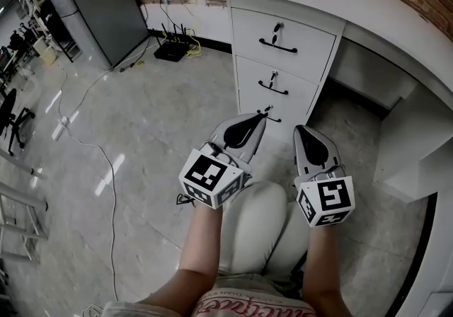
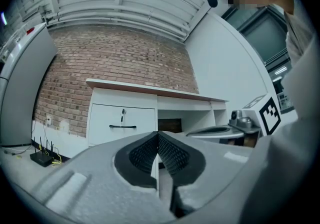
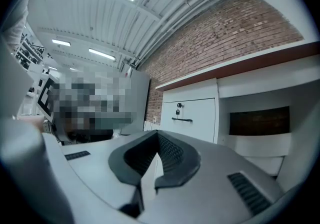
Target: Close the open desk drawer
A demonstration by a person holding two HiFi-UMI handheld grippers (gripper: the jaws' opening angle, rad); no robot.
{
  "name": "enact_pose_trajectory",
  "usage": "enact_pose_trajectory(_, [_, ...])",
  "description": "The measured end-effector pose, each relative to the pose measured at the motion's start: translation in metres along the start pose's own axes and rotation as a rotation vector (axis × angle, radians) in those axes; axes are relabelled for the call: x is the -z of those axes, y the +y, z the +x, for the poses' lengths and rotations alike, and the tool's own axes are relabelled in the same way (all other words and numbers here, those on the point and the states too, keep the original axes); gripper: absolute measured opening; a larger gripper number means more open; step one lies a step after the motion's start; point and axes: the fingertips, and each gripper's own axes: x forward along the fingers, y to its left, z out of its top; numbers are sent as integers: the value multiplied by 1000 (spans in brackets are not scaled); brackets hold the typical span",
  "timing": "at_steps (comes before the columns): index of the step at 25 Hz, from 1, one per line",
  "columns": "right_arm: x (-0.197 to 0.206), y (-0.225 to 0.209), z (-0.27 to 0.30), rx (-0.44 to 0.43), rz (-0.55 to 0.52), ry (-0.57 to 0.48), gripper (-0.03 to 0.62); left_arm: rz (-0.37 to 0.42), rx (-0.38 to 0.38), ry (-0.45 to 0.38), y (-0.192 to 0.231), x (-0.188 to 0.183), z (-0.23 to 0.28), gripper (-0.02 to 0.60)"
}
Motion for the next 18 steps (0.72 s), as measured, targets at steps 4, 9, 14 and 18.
enact_pose_trajectory(4, [-2, 3, -3, -4, 3, -5, 11, -10, -18, -11, 2, -4, -1, 8])
enact_pose_trajectory(9, [-3, 1, -2, 13, -17, 2, 11, 5, -10, -8, -5, -2, 5, 8])
enact_pose_trajectory(14, [-6, -1, -2, 26, -16, -4, 11, 23, -9, -3, -9, -2, 7, 8])
enact_pose_trajectory(18, [-8, 0, -2, 21, -20, -21, 11, 16, -17, -10, -7, -3, 6, 8])
